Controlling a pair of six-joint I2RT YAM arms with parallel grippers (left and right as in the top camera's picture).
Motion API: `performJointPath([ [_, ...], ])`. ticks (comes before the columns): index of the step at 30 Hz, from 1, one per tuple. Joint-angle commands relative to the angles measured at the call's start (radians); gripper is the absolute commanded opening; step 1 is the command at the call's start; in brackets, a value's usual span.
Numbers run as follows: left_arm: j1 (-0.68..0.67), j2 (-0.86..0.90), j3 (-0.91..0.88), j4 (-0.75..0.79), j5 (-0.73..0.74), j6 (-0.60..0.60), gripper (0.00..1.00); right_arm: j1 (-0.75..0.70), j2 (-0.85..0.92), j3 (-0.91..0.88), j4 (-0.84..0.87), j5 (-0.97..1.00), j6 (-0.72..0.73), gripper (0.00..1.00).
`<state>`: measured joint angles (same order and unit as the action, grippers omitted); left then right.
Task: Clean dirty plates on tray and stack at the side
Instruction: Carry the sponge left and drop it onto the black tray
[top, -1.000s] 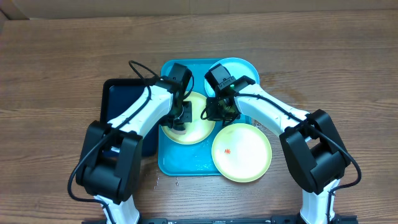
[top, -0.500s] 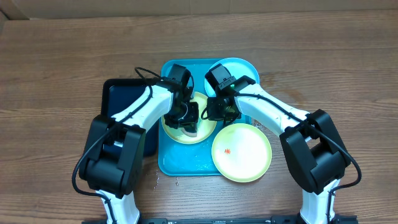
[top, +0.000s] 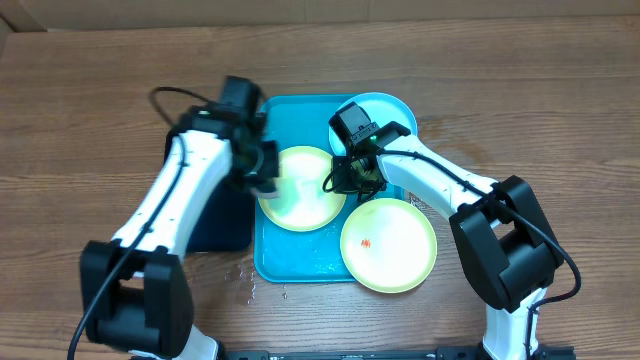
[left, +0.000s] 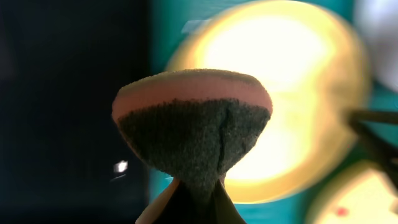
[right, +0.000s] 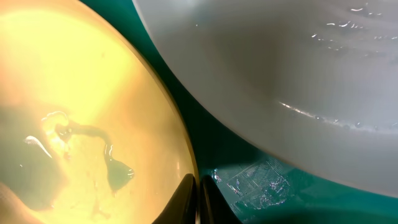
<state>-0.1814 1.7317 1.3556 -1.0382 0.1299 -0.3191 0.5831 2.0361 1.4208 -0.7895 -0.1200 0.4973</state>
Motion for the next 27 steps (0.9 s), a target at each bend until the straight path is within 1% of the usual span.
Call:
performJointPath([
  [1, 0.092, 0.000, 0.003, -0.053, -0.169, -0.033, 0.04, 0.006, 0.003, 0.000, 0.002, -0.009, 0.001, 0.05],
  [4, 0.153, 0.002, -0.010, -0.078, -0.190, -0.063, 0.04, 0.006, 0.003, 0.000, 0.002, -0.009, 0.000, 0.05],
  [7, 0.196, 0.002, -0.048, -0.068, -0.191, -0.082, 0.04, 0.006, 0.003, 0.000, 0.002, -0.009, 0.001, 0.05],
  [17, 0.217, 0.002, -0.247, 0.107, -0.209, -0.082, 0.06, 0.006, 0.003, 0.000, 0.002, -0.009, 0.001, 0.05],
  [23, 0.221, 0.002, -0.253, 0.121, -0.206, -0.071, 0.18, 0.006, 0.003, 0.000, 0.002, -0.009, 0.001, 0.05],
  [25, 0.221, 0.001, -0.249, 0.117, -0.192, -0.067, 0.24, 0.006, 0.003, 0.000, 0.003, -0.009, 0.001, 0.05],
  [27, 0.221, 0.000, -0.231, 0.098, -0.171, -0.059, 0.26, 0.006, 0.003, 0.000, 0.008, -0.009, 0.001, 0.05],
])
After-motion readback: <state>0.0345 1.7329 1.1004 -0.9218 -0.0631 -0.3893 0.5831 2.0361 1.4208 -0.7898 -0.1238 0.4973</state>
